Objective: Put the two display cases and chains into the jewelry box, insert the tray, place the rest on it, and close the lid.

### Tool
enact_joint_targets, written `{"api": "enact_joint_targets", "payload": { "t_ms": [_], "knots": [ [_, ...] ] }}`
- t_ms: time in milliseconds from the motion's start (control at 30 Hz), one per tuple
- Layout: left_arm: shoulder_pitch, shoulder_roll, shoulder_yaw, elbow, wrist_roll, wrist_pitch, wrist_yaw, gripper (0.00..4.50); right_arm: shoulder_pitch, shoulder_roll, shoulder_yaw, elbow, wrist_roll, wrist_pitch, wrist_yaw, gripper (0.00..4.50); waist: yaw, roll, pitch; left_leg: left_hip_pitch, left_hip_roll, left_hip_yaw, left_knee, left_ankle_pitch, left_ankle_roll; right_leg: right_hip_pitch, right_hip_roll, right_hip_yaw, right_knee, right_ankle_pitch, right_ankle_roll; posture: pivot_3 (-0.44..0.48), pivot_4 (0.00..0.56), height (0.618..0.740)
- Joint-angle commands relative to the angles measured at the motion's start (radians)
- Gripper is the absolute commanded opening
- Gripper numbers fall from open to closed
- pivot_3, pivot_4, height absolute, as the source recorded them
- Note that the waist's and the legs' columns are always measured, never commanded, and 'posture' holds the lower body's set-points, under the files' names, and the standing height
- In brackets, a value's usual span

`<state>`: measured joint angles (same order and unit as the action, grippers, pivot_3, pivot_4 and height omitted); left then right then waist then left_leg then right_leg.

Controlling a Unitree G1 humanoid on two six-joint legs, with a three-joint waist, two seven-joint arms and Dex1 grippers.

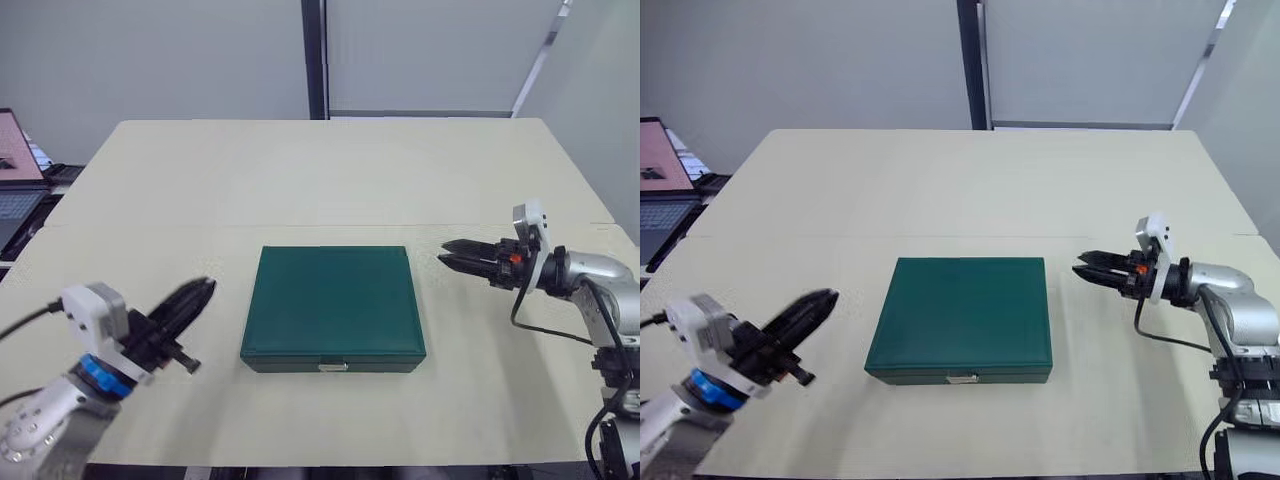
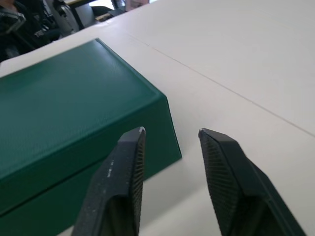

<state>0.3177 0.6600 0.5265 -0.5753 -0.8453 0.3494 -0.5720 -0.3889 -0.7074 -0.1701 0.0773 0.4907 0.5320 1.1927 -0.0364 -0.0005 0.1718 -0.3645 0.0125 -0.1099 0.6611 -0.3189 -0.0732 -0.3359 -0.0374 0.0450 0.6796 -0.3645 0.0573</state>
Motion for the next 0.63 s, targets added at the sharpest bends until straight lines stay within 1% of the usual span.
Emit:
{"api": "enact_joint_targets", "payload": {
  "t_ms": [33,100,167,200,300,333,467,633],
  "knots": [
    [-0.063,0.069,0.050,0.171,0.032,0.000,-0.084,1.83,0.061,-0.006,-0.073,-0.068,0.004,-0.050,-0.070,3.05,-0.001,0.000,0.000,0.000,0.000,0.000,0.000,0.000,0.000,0.000,0.000,0.000,0.000,0.000,0.000,0.000,0.150,0.740],
    [-0.121,0.101,0.046,0.300,0.091,-0.037,-0.119,2.50,0.111,0.009,-0.109,-0.082,0.005,-0.075,-0.119,3.68,-0.002,0.000,0.000,0.000,0.000,0.000,-0.001,0.000,0.000,-0.001,0.000,0.000,0.000,0.000,0.000,0.000,0.150,0.740],
    [-0.189,0.134,0.027,0.457,0.160,-0.070,-0.151,3.14,0.188,0.029,-0.159,-0.085,0.005,-0.115,-0.165,4.42,0.002,0.000,0.000,0.000,-0.001,0.000,-0.001,0.000,0.000,0.000,0.000,0.000,0.000,0.000,0.000,0.000,0.150,0.740],
    [-0.210,0.142,0.022,0.504,0.177,-0.076,-0.167,3.42,0.216,0.032,-0.169,-0.085,0.001,-0.133,-0.175,4.50,0.004,0.000,0.000,0.000,0.000,-0.001,-0.001,0.000,0.000,0.000,0.000,-0.001,0.000,0.000,0.000,0.000,0.150,0.740],
    [-0.241,0.161,-0.002,0.599,0.233,-0.101,-0.217,4.38,0.296,0.030,-0.200,-0.049,-0.004,-0.188,-0.175,4.50,0.005,0.000,0.000,0.000,-0.001,0.000,-0.001,0.000,0.000,0.000,-0.001,0.000,0.000,0.000,0.000,0.000,0.150,0.740],
    [-0.248,0.164,-0.006,0.618,0.245,-0.102,-0.228,4.48,0.315,0.024,-0.209,-0.036,-0.002,-0.196,-0.172,4.50,0.004,0.000,0.000,0.000,-0.001,0.000,-0.001,0.000,0.000,0.000,-0.001,0.000,0.000,0.000,0.000,0.000,0.150,0.740],
    [-0.257,0.162,-0.012,0.662,0.281,-0.110,-0.262,4.48,0.354,-0.012,-0.212,-0.019,-0.002,-0.217,-0.145,4.50,0.004,0.000,0.000,0.000,0.000,0.000,-0.001,0.000,0.000,0.000,0.000,-0.001,0.000,0.000,0.000,0.000,0.150,0.740],
    [-0.241,0.156,-0.011,0.653,0.301,-0.104,-0.293,4.48,0.367,-0.042,-0.190,-0.030,0.000,-0.221,-0.129,4.50,0.002,0.000,0.000,0.001,0.000,0.000,-0.001,0.000,0.000,-0.001,0.000,0.000,0.001,0.000,0.000,0.000,0.150,0.740]
  ]
}}
